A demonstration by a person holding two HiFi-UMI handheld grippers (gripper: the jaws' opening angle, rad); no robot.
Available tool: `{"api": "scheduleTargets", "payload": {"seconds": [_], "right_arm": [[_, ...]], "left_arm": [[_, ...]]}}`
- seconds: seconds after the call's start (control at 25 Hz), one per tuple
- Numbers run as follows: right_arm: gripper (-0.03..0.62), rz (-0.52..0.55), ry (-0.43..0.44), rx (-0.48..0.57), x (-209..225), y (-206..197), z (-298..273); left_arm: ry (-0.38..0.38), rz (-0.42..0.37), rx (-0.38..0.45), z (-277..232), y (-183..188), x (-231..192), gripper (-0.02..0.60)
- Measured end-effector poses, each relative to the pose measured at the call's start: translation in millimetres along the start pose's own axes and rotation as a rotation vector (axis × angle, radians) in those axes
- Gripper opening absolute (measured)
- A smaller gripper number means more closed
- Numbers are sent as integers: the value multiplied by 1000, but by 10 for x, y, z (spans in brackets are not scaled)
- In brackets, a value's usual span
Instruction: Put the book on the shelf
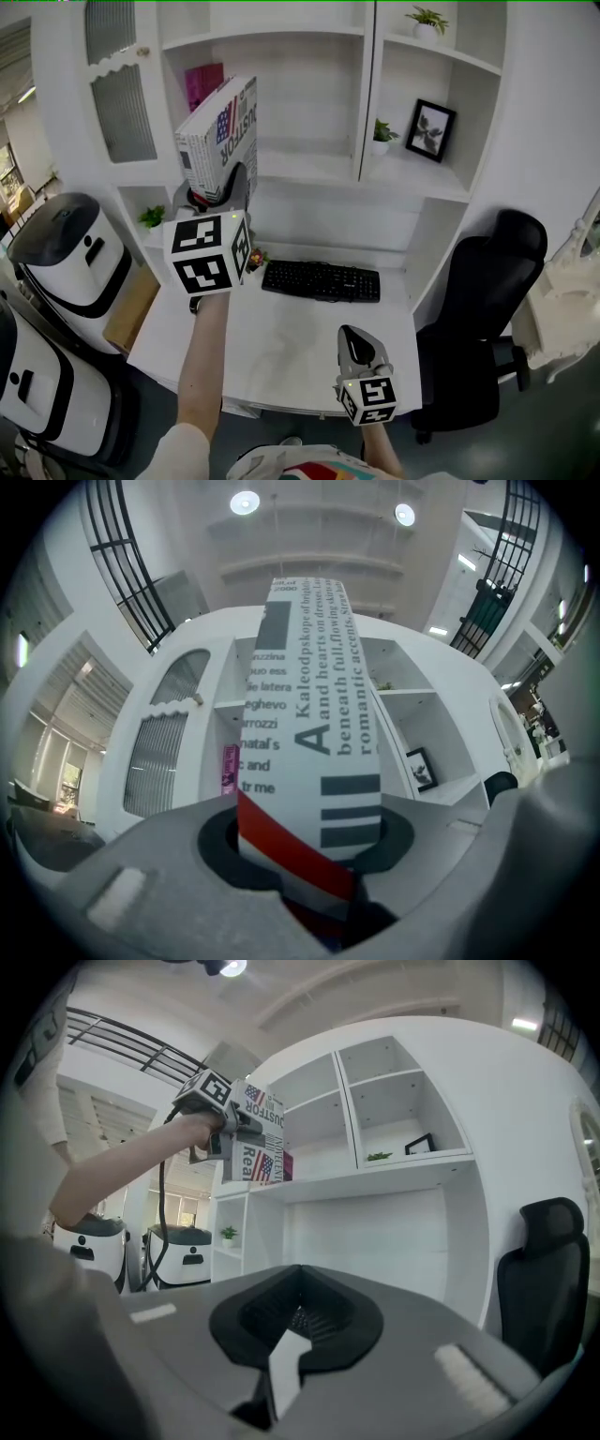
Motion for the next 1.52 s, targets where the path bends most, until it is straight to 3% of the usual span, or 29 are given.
{"api": "scheduleTargets", "payload": {"seconds": [0.32, 0.6, 0.88, 1.24, 1.52], "right_arm": [[1, 20, 14, 18, 22, 109, -16], [2, 19, -21, 15, 109, 179, 29], [1, 47, -55, 19, 129, 296, 88], [1, 40, -117, 53, 227, 421, 153], [1, 39, -131, 51, 212, 425, 130]], "left_arm": [[-16, 39, -2, -457, 342, -61, 158], [-43, 63, -56, -812, 430, -51, 158], [-117, 98, -143, -1186, 376, -36, 159], [-139, 126, -268, -1548, 321, -50, 160], [-132, 152, -257, -1704, 198, -78, 161]]}}
Point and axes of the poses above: the fingertips, and each gripper's own axes: z backward along the fingers, x to its right, y out of its top, the point moved 6 cm from there along z, backward along the fingers, and after that the axes turned 7 degrees about -x, right-handed, at the moved point
